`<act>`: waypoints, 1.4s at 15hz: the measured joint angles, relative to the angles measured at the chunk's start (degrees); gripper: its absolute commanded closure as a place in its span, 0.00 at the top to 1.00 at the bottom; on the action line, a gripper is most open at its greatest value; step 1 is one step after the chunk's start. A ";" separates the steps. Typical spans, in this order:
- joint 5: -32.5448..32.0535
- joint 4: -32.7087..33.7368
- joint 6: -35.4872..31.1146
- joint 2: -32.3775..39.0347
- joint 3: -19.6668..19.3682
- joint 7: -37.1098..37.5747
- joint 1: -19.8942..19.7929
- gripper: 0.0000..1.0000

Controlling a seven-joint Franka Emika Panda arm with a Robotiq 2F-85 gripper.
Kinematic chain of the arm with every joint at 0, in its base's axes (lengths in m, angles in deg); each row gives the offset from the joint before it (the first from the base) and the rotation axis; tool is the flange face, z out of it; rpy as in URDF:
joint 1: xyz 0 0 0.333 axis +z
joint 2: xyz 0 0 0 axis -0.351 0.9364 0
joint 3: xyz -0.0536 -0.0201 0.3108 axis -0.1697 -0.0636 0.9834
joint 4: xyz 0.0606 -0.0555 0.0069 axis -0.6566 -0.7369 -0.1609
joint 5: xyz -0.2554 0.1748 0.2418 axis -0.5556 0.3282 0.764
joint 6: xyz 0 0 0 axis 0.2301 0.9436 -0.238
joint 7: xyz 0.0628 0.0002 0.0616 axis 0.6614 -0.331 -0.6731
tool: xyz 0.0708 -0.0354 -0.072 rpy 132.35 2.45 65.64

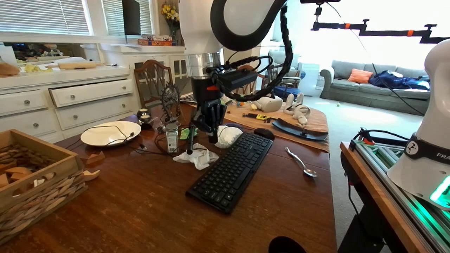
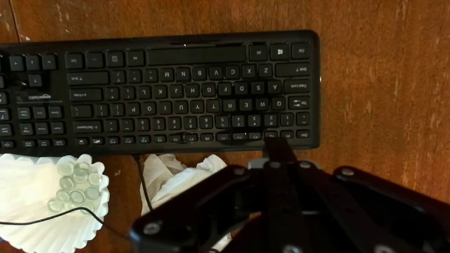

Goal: Press the escape key on the keyboard.

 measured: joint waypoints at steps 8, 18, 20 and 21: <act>-0.01 0.05 -0.09 0.72 -0.04 -0.13 0.54 0.00; -1.28 0.16 -6.78 4.53 -0.53 -0.02 3.13 0.00; -2.28 0.17 -8.81 5.51 -1.15 0.33 4.03 0.00; -3.03 0.17 -10.05 6.02 -1.51 0.81 4.53 0.00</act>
